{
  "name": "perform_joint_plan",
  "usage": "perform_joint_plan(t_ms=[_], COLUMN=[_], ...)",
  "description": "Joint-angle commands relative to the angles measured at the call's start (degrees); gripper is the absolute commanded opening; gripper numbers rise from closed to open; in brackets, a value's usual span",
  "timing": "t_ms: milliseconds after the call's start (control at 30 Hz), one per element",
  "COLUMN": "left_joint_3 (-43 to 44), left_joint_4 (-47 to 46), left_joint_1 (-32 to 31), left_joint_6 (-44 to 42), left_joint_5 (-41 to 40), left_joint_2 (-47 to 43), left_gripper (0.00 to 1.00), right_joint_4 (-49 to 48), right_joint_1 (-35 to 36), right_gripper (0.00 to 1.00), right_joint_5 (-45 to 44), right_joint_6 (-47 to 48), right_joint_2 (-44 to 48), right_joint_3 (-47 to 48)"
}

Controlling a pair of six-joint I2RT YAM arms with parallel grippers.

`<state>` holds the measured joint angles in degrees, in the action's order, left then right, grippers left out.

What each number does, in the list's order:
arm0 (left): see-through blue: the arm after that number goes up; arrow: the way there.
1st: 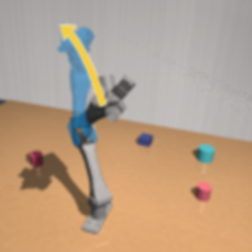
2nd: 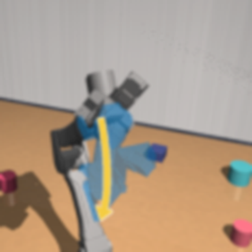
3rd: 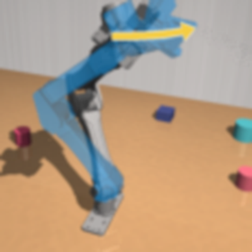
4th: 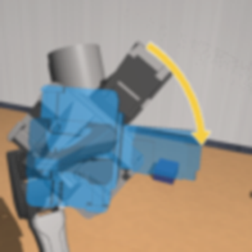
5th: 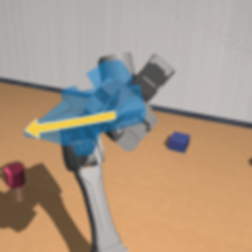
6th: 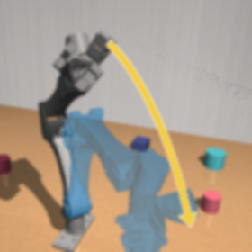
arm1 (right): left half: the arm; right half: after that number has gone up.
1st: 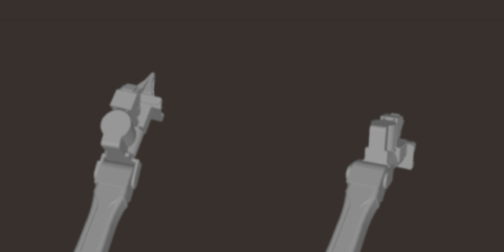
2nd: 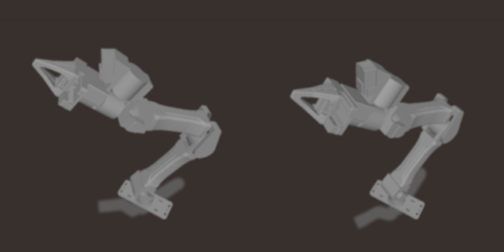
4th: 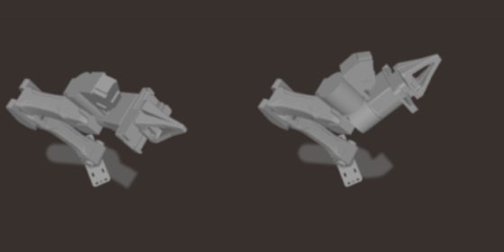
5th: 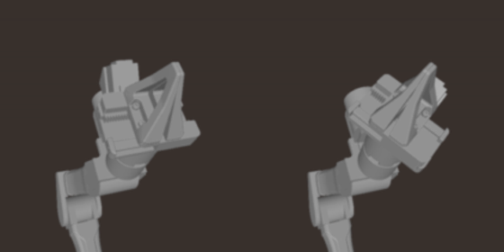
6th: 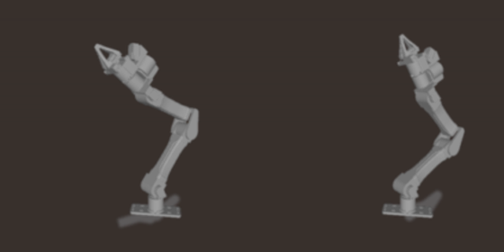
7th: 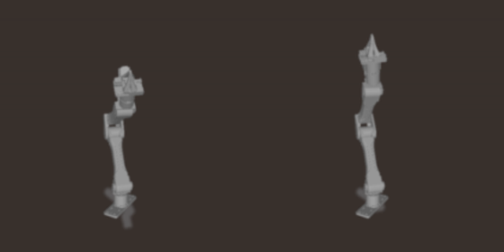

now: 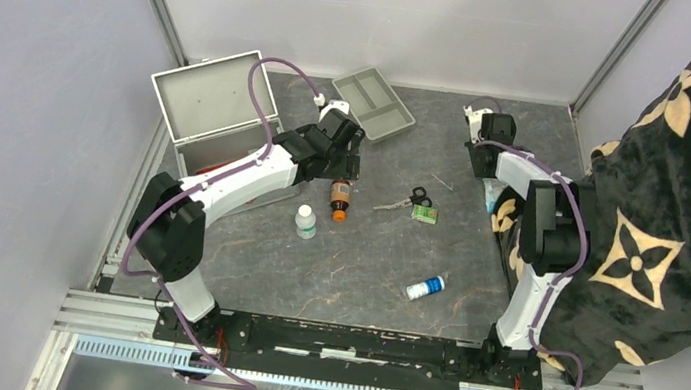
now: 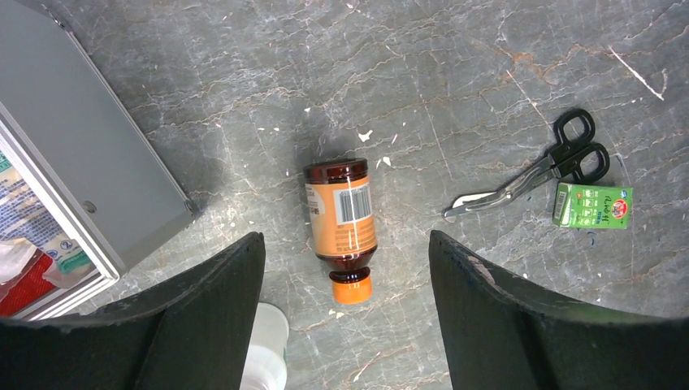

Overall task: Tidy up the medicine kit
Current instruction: Pick up the medical item at the center of the board.

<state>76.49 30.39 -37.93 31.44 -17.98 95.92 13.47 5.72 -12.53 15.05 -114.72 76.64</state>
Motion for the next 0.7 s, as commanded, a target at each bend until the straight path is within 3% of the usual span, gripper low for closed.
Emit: perform_joint_plan(t_ms=[0,167,400,667], left_joint_3=[-0.9,-1.9,2.9,6.1], left_joint_4=[-3.3,-4.6,-4.6,-4.6], left_joint_1=[0.3,0.7,3.8,8.1], left_joint_6=[-2.0,-0.6,3.0,6.6], left_joint_5=[-1.7,-1.6,4.4,10.3], left_joint_2=[-3.2,-5.4,-11.1,-16.7], left_gripper=[0.79,0.8,0.85,0.94], right_joint_4=[-5.0,-9.4,-19.3,-31.6], right_joint_1=[-0.2,-0.2,1.4,13.3], right_gripper=[0.0,0.0,0.0,0.0], right_joint_5=[4.6,11.9,29.5,39.9], right_joint_6=[-2.8,-6.0,-11.6,-16.7], right_joint_2=[7.3,14.8,27.8,36.4], right_joint_3=[-3.1,-6.1,-14.6,-20.2])
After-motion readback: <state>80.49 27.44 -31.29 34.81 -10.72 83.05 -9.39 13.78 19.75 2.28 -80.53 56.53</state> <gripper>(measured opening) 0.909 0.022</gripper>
